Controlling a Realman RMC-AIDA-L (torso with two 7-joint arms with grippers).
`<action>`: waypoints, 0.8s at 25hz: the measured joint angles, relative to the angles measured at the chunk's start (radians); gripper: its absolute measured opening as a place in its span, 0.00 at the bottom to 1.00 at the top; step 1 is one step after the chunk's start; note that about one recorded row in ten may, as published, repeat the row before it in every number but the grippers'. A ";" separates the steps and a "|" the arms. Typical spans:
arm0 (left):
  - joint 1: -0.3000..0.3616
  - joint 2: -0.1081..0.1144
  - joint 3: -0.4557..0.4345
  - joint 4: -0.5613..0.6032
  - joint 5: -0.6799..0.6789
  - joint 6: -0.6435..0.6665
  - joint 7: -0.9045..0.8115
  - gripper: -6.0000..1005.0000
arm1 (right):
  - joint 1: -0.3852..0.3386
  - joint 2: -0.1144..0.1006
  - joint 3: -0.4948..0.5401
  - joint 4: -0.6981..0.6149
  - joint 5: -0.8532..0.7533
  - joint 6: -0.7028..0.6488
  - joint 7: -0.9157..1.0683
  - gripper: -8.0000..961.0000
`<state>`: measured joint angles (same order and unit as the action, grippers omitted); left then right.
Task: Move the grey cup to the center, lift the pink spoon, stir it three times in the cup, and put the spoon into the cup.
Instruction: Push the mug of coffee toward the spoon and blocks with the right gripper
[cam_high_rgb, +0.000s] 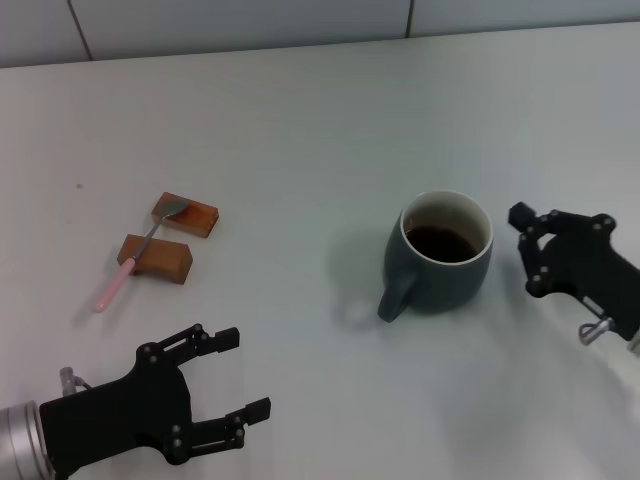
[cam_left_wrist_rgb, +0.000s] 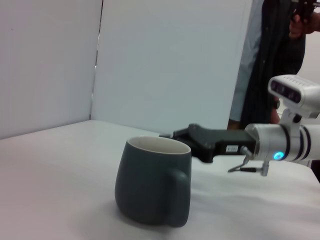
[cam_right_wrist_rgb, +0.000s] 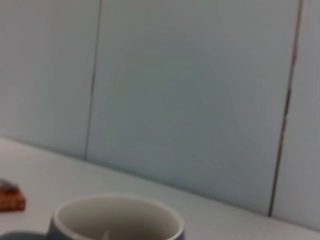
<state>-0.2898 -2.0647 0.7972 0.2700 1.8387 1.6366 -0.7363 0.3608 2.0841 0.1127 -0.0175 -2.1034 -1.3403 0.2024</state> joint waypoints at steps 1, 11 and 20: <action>0.000 0.000 0.000 0.000 0.000 0.001 0.000 0.84 | 0.004 0.000 0.000 0.006 -0.006 0.014 -0.012 0.02; -0.001 0.000 -0.002 0.000 -0.001 0.009 0.000 0.84 | 0.046 0.001 0.001 0.088 -0.014 0.126 -0.082 0.03; 0.001 0.002 -0.008 0.000 -0.001 0.026 -0.006 0.84 | 0.137 0.002 0.016 0.194 -0.009 0.236 -0.095 0.03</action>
<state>-0.2885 -2.0623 0.7888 0.2700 1.8377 1.6623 -0.7420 0.4978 2.0860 0.1283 0.1764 -2.1124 -1.1043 0.1078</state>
